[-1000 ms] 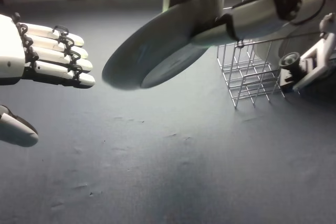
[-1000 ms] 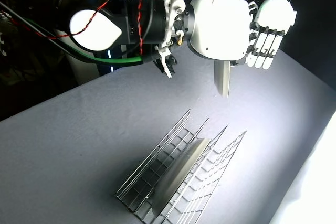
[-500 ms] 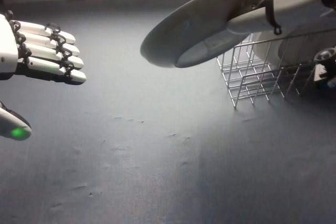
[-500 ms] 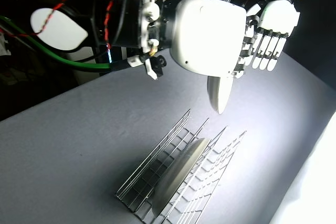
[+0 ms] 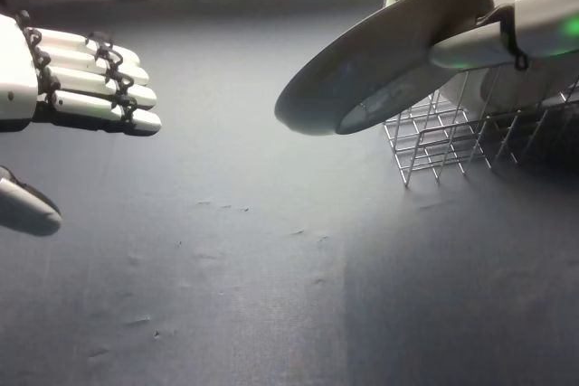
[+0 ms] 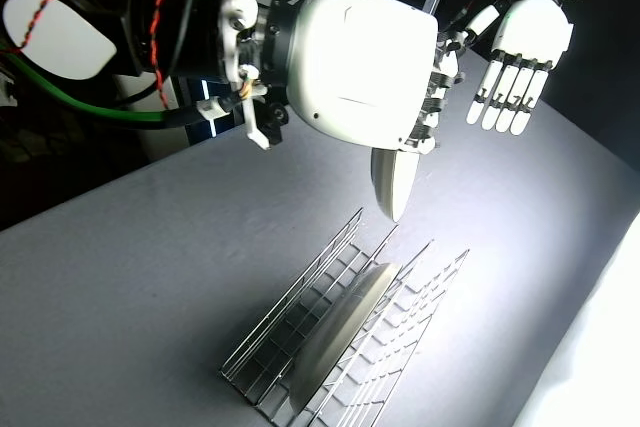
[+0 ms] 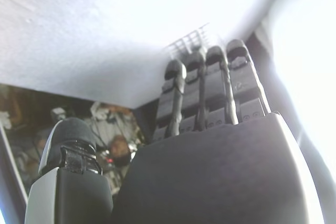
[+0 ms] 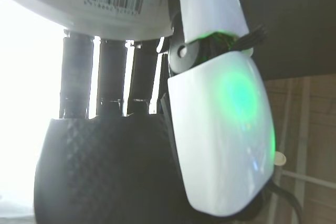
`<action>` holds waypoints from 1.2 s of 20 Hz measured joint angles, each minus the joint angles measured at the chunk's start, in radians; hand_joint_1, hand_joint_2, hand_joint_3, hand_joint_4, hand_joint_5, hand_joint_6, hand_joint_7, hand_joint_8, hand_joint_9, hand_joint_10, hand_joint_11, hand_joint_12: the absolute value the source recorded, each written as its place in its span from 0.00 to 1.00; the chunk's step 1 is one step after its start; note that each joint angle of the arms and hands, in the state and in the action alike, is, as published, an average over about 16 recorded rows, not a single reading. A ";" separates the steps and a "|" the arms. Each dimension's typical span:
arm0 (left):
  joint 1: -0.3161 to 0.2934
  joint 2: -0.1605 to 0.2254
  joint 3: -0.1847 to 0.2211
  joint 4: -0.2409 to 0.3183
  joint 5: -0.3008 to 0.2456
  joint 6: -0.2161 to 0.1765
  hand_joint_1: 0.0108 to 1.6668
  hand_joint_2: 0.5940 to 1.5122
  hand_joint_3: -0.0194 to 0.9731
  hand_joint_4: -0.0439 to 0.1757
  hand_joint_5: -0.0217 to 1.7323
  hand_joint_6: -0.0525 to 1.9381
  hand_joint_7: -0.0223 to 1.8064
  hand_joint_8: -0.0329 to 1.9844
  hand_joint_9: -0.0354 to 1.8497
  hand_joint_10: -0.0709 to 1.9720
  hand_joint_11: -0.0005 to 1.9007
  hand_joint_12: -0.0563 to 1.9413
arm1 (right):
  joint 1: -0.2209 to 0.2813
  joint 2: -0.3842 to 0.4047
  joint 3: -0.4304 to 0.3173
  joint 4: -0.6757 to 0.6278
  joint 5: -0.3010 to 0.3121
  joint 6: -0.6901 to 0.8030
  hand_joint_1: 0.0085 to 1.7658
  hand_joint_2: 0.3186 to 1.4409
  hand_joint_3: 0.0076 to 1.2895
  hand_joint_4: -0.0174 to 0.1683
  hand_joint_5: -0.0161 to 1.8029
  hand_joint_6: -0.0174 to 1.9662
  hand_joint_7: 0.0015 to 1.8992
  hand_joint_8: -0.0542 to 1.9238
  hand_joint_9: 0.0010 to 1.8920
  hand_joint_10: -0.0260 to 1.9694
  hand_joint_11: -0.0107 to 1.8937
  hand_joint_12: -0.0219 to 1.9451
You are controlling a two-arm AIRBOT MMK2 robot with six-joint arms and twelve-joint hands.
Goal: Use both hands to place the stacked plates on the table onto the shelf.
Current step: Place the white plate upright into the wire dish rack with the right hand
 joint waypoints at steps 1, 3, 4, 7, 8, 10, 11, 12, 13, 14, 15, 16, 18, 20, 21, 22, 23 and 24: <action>-0.002 -0.001 0.000 0.001 -0.001 0.000 0.00 0.60 0.01 0.22 0.08 0.03 0.06 0.02 0.04 0.04 0.01 0.04 | -0.002 0.008 -0.003 0.000 -0.003 0.000 0.79 0.57 0.00 0.05 0.55 0.38 0.59 0.40 0.56 0.49 0.51 0.54; -0.004 -0.003 0.000 0.001 -0.002 0.001 0.00 0.60 0.01 0.22 0.07 0.03 0.05 0.02 0.04 0.04 0.01 0.04 | -0.006 0.022 -0.008 0.000 -0.010 -0.002 0.79 0.57 0.00 0.05 0.55 0.38 0.59 0.39 0.56 0.50 0.50 0.55; -0.005 -0.004 0.000 0.002 -0.003 0.002 0.00 0.60 0.01 0.22 0.07 0.03 0.05 0.02 0.04 0.04 0.01 0.04 | -0.008 0.028 -0.009 0.000 -0.013 -0.002 0.79 0.57 0.00 0.05 0.55 0.38 0.59 0.39 0.55 0.50 0.50 0.55; -0.006 -0.008 0.000 0.005 -0.004 0.003 0.00 0.60 0.01 0.22 0.07 0.03 0.05 0.02 0.04 0.04 0.01 0.04 | -0.018 0.046 -0.011 0.000 -0.018 -0.005 0.79 0.57 0.00 0.05 0.55 0.38 0.59 0.40 0.54 0.51 0.50 0.55; -0.006 -0.008 0.000 0.005 -0.004 0.004 0.00 0.60 0.01 0.22 0.07 0.03 0.05 0.02 0.04 0.04 0.01 0.04 | -0.022 0.050 -0.010 0.000 -0.019 -0.005 0.79 0.57 0.00 0.05 0.55 0.38 0.59 0.40 0.54 0.51 0.50 0.55; -0.006 -0.010 0.000 0.006 -0.004 0.005 0.00 0.60 0.01 0.22 0.07 0.03 0.05 0.02 0.04 0.04 0.01 0.04 | -0.032 0.058 -0.005 0.000 -0.019 -0.006 0.79 0.58 0.00 0.05 0.55 0.39 0.58 0.41 0.54 0.51 0.50 0.55; -0.006 -0.010 0.000 0.007 -0.005 0.005 0.00 0.60 0.01 0.22 0.07 0.03 0.05 0.02 0.05 0.04 0.02 0.04 | -0.039 0.062 -0.001 0.000 -0.019 -0.007 0.79 0.58 0.00 0.05 0.55 0.39 0.58 0.41 0.54 0.50 0.49 0.56; -0.006 -0.011 0.000 0.008 -0.005 0.006 0.00 0.60 0.01 0.22 0.07 0.03 0.06 0.02 0.05 0.04 0.02 0.04 | -0.045 0.065 0.003 0.000 -0.017 -0.007 0.79 0.58 0.00 0.05 0.55 0.39 0.58 0.41 0.55 0.50 0.49 0.56; -0.006 -0.011 -0.001 0.008 -0.005 0.006 0.00 0.60 0.01 0.22 0.08 0.03 0.06 0.02 0.05 0.04 0.02 0.04 | -0.053 0.067 0.007 0.000 -0.015 -0.008 0.79 0.58 0.00 0.05 0.55 0.40 0.57 0.42 0.55 0.50 0.49 0.57; -0.006 -0.011 -0.001 0.008 -0.005 0.006 0.00 0.60 0.01 0.22 0.08 0.03 0.06 0.02 0.05 0.04 0.02 0.04 | -0.062 0.069 0.012 0.000 -0.013 -0.008 0.79 0.58 0.00 0.05 0.55 0.40 0.57 0.42 0.55 0.51 0.49 0.57; -0.006 -0.011 -0.001 0.008 -0.005 0.007 0.00 0.60 0.01 0.22 0.09 0.03 0.07 0.02 0.06 0.04 0.02 0.05 | -0.070 0.071 0.017 0.000 -0.010 -0.009 0.79 0.58 0.00 0.05 0.55 0.40 0.57 0.43 0.55 0.51 0.49 0.57; -0.006 -0.011 -0.001 0.009 -0.005 0.007 0.00 0.60 0.01 0.22 0.09 0.03 0.07 0.02 0.06 0.04 0.02 0.05 | -0.080 0.073 0.023 0.000 -0.005 -0.009 0.79 0.58 0.00 0.05 0.55 0.40 0.56 0.43 0.55 0.51 0.49 0.58; -0.006 -0.011 -0.002 0.009 -0.005 0.007 0.00 0.59 0.01 0.22 0.10 0.03 0.08 0.02 0.06 0.04 0.02 0.06 | -0.099 0.074 0.035 -0.001 0.007 -0.010 0.79 0.58 0.00 0.05 0.55 0.39 0.56 0.43 0.55 0.51 0.49 0.57; -0.006 -0.011 -0.002 0.009 -0.005 0.007 0.00 0.59 0.01 0.22 0.10 0.03 0.08 0.02 0.07 0.04 0.02 0.07 | -0.120 0.075 0.049 -0.002 0.020 -0.010 0.79 0.59 0.00 0.06 0.54 0.39 0.55 0.40 0.54 0.47 0.48 0.56; -0.006 -0.011 -0.002 0.009 -0.005 0.007 0.00 0.59 0.01 0.22 0.10 0.03 0.08 0.02 0.07 0.04 0.02 0.07 | -0.131 0.075 0.056 -0.003 0.027 -0.010 0.78 0.60 0.00 0.06 0.53 0.38 0.54 0.38 0.54 0.45 0.47 0.56; -0.006 -0.012 -0.003 0.009 -0.005 0.007 0.00 0.59 0.02 0.22 0.10 0.03 0.08 0.02 0.06 0.04 0.02 0.07 | -0.142 0.074 0.063 -0.004 0.035 -0.010 0.78 0.60 0.00 0.06 0.52 0.36 0.53 0.35 0.53 0.41 0.46 0.56; -0.006 -0.012 -0.003 0.009 -0.005 0.007 0.00 0.58 0.02 0.22 0.11 0.03 0.08 0.02 0.07 0.04 0.02 0.07 | -0.153 0.074 0.071 -0.006 0.042 -0.010 0.77 0.61 0.01 0.06 0.51 0.34 0.51 0.33 0.52 0.38 0.44 0.56; -0.006 -0.012 -0.003 0.009 -0.005 0.007 0.00 0.58 0.01 0.22 0.11 0.03 0.09 0.02 0.07 0.04 0.02 0.07 | -0.164 0.074 0.077 -0.008 0.050 -0.010 0.76 0.61 0.01 0.06 0.49 0.31 0.50 0.30 0.50 0.36 0.42 0.56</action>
